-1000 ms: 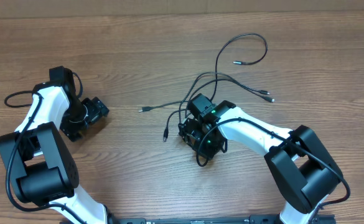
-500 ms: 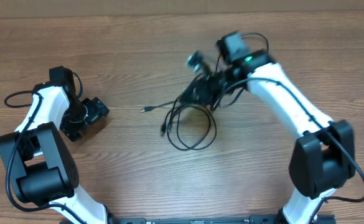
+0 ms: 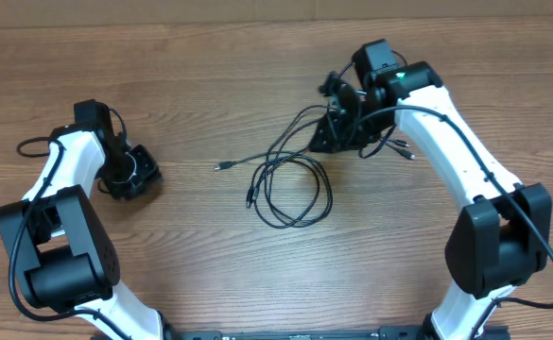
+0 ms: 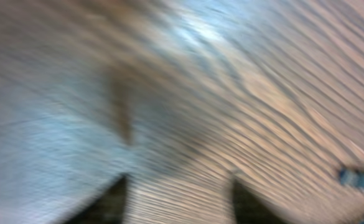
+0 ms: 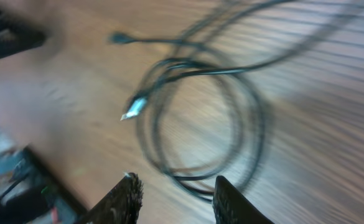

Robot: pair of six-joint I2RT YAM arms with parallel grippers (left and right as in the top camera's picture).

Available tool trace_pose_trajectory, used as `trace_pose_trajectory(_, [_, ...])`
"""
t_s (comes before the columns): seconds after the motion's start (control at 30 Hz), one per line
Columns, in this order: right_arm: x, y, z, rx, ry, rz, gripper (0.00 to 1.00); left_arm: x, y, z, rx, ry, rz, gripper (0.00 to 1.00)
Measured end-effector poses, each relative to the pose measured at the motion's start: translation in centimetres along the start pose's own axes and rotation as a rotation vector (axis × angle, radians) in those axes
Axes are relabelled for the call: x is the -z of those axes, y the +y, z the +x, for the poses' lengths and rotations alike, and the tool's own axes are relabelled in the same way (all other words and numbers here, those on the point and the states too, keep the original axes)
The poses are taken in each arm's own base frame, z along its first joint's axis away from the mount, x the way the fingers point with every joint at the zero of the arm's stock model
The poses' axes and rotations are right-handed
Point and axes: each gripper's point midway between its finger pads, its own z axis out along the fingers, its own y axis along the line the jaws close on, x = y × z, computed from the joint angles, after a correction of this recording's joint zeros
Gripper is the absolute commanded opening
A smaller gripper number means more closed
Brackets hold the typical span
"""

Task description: Untangle cables

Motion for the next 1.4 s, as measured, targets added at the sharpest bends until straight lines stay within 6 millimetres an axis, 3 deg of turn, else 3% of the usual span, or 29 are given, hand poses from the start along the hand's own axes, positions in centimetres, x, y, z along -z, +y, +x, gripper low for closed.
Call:
trace_pose_trajectory(0.1, [1.4, -3.8, -0.5, -0.141, -0.038, 0.081, 0.39, 0.0, -2.4, 0.8, -0.122, 0.030, 0.114, 0.05])
trace_pose_trajectory(0.17, [2.5, -6.0, -0.6, -0.225, -0.063, 0.118, 0.50, -0.1, -4.4, 1.7, -0.214, 0.052, 0.180, 0.17])
trace_pose_trajectory(0.23, [3.5, -8.1, -0.7, -0.295, -0.088, 0.147, 0.55, -0.3, -6.3, 2.8, -0.293, 0.073, 0.215, 0.21])
trace_pose_trajectory(0.37, [6.2, -13.2, -0.1, -0.448, -0.143, 0.198, 0.86, -0.8, -9.6, 6.9, -0.426, 0.168, 0.204, 0.34])
trace_pose_trajectory(0.43, [7.3, -15.5, 0.5, -0.516, -0.159, 0.211, 0.95, 0.1, -11.2, 8.4, -0.489, 0.203, 0.134, 0.42])
trace_pose_trajectory(0.47, [7.7, -16.5, 0.9, -0.541, -0.166, 0.218, 1.00, 1.1, -13.1, 8.6, -0.547, 0.175, 0.098, 0.44])
trace_pose_trajectory(0.53, [8.2, -18.1, 1.4, -0.581, -0.178, 0.226, 1.00, 2.3, -15.2, 8.6, -0.600, 0.130, 0.074, 0.45])
trace_pose_trajectory(0.6, [9.0, -20.5, 1.7, -0.652, -0.232, 0.232, 1.00, 3.9, -18.9, 9.4, -0.698, 0.048, 0.053, 0.42])
trace_pose_trajectory(0.7, [10.5, -23.6, 2.7, -0.758, -0.290, 0.243, 1.00, 4.4, -22.5, 11.0, -0.774, -0.025, 0.061, 0.41])
trace_pose_trajectory(0.8, [11.8, -25.7, 3.4, -0.820, -0.333, 0.252, 1.00, 4.0, -24.9, 12.3, -0.803, -0.083, 0.069, 0.57])
trace_pose_trajectory(0.83, [12.1, -26.0, 3.5, -0.831, -0.342, 0.253, 1.00, 4.0, -25.6, 12.5, -0.808, -0.108, 0.074, 0.62])
trace_pose_trajectory(0.87, [12.4, -26.4, 3.7, -0.846, -0.351, 0.254, 1.00, 4.0, -26.2, 12.6, -0.817, -0.131, 0.078, 0.50])
trace_pose_trajectory(0.9, [12.4, -26.5, 3.7, -0.847, -0.354, 0.255, 1.00, 4.0, -26.5, 12.6, -0.813, -0.143, 0.079, 0.46])
trace_pose_trajectory(0.93, [12.5, -26.6, 3.7, -0.850, -0.358, 0.255, 1.00, 4.0, -26.6, 12.6, -0.807, -0.149, 0.079, 0.19])
trace_pose_trajectory(0.97, [12.5, -26.6, 3.6, -0.850, -0.359, 0.255, 1.00, 4.0, -27.0, 12.4, -0.811, -0.167, 0.086, 0.04])
trace_pose_trajectory(1.07, [12.5, -26.5, 3.6, -0.850, -0.358, 0.254, 1.00, 4.0, -27.5, 12.8, -0.810, -0.174, 0.096, 0.04])
trace_pose_trajectory(1.2, [12.5, -26.5, 3.6, -0.849, -0.358, 0.254, 1.00, 3.2, -27.1, 15.0, -0.830, -0.103, 0.083, 0.07])
trace_pose_trajectory(1.4, [12.5, -26.5, 3.6, -0.849, -0.358, 0.254, 1.00, -1.3, -26.3, 18.4, -0.876, 0.032, 0.001, 0.21])
